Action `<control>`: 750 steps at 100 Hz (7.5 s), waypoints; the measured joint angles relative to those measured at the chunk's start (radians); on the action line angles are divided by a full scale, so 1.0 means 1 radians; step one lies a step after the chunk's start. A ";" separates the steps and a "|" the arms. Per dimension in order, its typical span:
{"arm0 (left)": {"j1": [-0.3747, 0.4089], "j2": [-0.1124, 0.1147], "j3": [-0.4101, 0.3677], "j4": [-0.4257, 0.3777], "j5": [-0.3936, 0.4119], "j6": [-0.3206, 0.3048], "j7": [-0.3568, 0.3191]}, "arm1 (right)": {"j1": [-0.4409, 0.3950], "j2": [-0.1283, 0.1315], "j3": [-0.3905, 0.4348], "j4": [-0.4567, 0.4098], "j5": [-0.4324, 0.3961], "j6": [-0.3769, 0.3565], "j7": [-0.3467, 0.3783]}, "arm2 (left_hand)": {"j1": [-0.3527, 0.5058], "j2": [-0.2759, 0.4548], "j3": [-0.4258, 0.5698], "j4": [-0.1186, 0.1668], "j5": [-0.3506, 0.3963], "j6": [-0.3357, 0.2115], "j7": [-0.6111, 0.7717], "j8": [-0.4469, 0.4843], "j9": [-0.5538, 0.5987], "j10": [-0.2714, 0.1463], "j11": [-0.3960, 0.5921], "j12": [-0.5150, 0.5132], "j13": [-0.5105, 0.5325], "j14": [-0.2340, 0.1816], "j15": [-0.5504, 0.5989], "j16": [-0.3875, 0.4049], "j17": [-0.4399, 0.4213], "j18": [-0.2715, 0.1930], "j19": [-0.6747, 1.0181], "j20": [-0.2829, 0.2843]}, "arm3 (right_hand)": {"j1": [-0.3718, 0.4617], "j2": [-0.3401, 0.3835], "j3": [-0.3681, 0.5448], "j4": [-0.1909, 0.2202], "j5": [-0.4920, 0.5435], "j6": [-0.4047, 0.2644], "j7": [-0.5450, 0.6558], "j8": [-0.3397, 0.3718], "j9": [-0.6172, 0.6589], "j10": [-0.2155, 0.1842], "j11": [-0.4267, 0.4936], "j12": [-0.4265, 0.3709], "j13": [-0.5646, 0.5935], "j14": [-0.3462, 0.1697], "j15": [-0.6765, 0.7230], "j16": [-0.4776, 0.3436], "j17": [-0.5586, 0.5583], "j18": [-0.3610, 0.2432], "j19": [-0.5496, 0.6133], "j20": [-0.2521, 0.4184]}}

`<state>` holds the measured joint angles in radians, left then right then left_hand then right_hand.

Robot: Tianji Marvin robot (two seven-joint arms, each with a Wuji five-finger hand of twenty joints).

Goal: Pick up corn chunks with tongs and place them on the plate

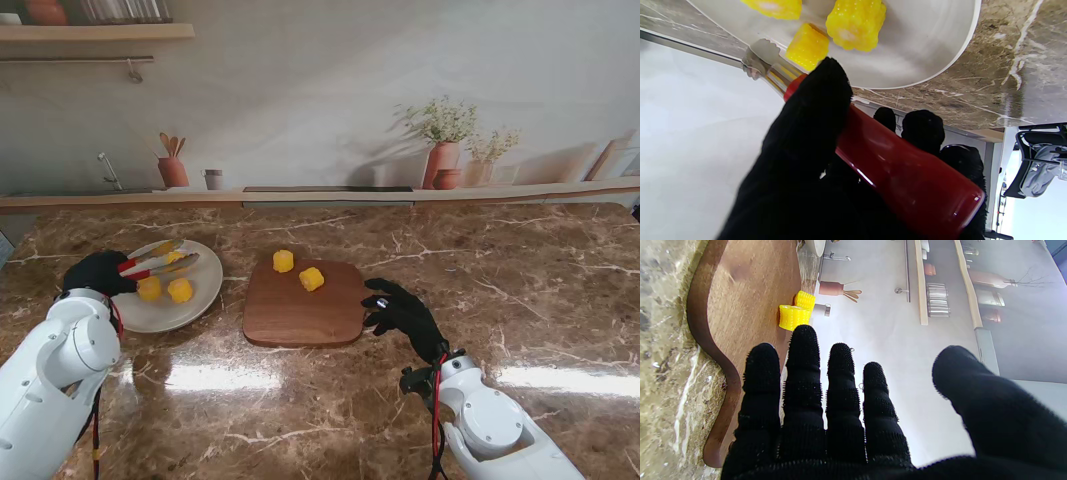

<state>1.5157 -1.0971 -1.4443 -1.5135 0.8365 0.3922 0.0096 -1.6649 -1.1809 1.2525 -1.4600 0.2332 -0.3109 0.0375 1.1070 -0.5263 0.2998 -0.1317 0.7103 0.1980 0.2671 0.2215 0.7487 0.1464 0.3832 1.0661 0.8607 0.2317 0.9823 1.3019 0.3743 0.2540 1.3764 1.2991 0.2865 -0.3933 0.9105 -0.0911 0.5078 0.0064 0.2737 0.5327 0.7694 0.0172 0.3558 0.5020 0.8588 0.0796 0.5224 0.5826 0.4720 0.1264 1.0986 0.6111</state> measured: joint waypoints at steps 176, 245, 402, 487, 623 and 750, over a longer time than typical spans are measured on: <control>-0.231 -0.023 0.493 0.059 -0.213 -0.078 -0.033 | -0.013 -0.005 0.016 0.005 0.022 -0.022 -0.017 | -0.051 -0.001 0.054 0.000 -0.020 0.021 -0.048 0.001 -0.047 0.007 0.038 -0.073 0.000 0.000 -0.001 -0.004 0.000 -0.001 0.000 0.000 | 0.000 0.000 0.000 0.000 0.000 0.000 0.000 0.000 0.003 0.000 0.000 0.000 0.000 0.000 0.000 0.000 0.000 0.001 0.000 0.000; -0.202 -0.022 0.493 0.036 -0.242 -0.093 -0.052 | -0.019 -0.005 0.017 0.001 0.024 -0.029 -0.018 | 0.032 0.048 -0.043 0.000 0.015 0.026 -0.012 0.023 0.041 0.014 0.011 0.013 0.000 0.002 -0.001 -0.002 0.005 0.005 0.000 -0.001 | 0.000 0.000 0.000 0.000 0.000 0.000 0.000 0.000 0.003 0.000 0.000 0.000 0.000 0.000 0.000 0.000 0.000 0.001 0.000 0.000; 0.130 -0.003 -0.071 -0.149 -0.003 -0.001 -0.022 | -0.009 0.002 0.008 -0.034 -0.014 0.004 -0.012 | 0.032 0.045 -0.052 0.000 0.023 0.026 -0.011 -0.002 0.040 0.020 0.011 0.027 0.000 0.005 0.000 0.007 -0.001 0.014 0.003 0.002 | 0.000 0.006 0.000 0.000 0.000 0.000 0.000 -0.009 0.003 0.000 -0.004 0.000 0.000 0.000 0.000 0.000 0.000 0.001 0.000 0.000; 0.140 0.019 -0.040 -0.243 -0.005 -0.106 -0.096 | 0.002 0.001 0.005 -0.017 -0.012 -0.012 -0.015 | -0.023 -0.007 0.037 0.000 0.010 0.025 -0.024 -0.002 0.002 0.020 0.000 -0.012 -0.006 0.005 -0.001 0.002 -0.011 0.004 0.002 0.002 | 0.000 0.006 0.000 0.000 0.000 0.000 0.000 -0.009 0.003 0.000 -0.004 0.000 0.000 0.000 0.000 0.000 0.000 0.002 0.000 0.000; -0.226 -0.018 0.318 0.065 -0.321 0.008 -0.107 | -0.004 -0.008 0.029 0.014 0.011 -0.042 -0.036 | -0.052 -0.008 0.126 0.000 -0.078 0.037 -0.110 -0.051 -0.054 0.006 0.059 -0.085 -0.010 0.005 -0.012 0.002 -0.011 -0.001 0.001 0.002 | 0.000 0.006 0.000 0.000 0.000 0.000 0.000 -0.009 0.003 0.000 -0.004 0.000 0.000 0.000 0.000 0.000 -0.002 0.011 0.000 0.001; -0.205 -0.042 0.300 0.108 -0.362 -0.087 -0.050 | -0.009 -0.007 0.032 0.007 0.013 -0.028 -0.027 | 0.044 0.071 -0.052 0.000 -0.012 0.014 -0.012 0.037 0.041 0.003 0.012 0.025 -0.006 0.005 -0.013 0.006 -0.023 0.006 0.003 0.002 | 0.000 0.006 -0.001 0.000 0.000 0.000 0.000 -0.009 0.003 0.000 -0.004 0.000 0.000 0.001 0.000 0.000 -0.003 0.012 0.000 0.002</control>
<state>1.3108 -1.1389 -1.1440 -1.4055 0.4745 0.3053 -0.0405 -1.6740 -1.1876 1.2848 -1.4531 0.2458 -0.3388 0.0103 1.1508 -0.4557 0.2480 -0.1319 0.6984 0.2123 0.2547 0.2581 0.7896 0.1493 0.3949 1.0907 0.8546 0.2364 0.9693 1.3077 0.3512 0.2596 1.3791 1.3012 0.2866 -0.3875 0.9100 -0.0911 0.5078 0.0063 0.2737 0.5236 0.7725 0.0175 0.3520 0.5021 0.8588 0.0802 0.5223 0.5828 0.4688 0.1379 1.0984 0.6131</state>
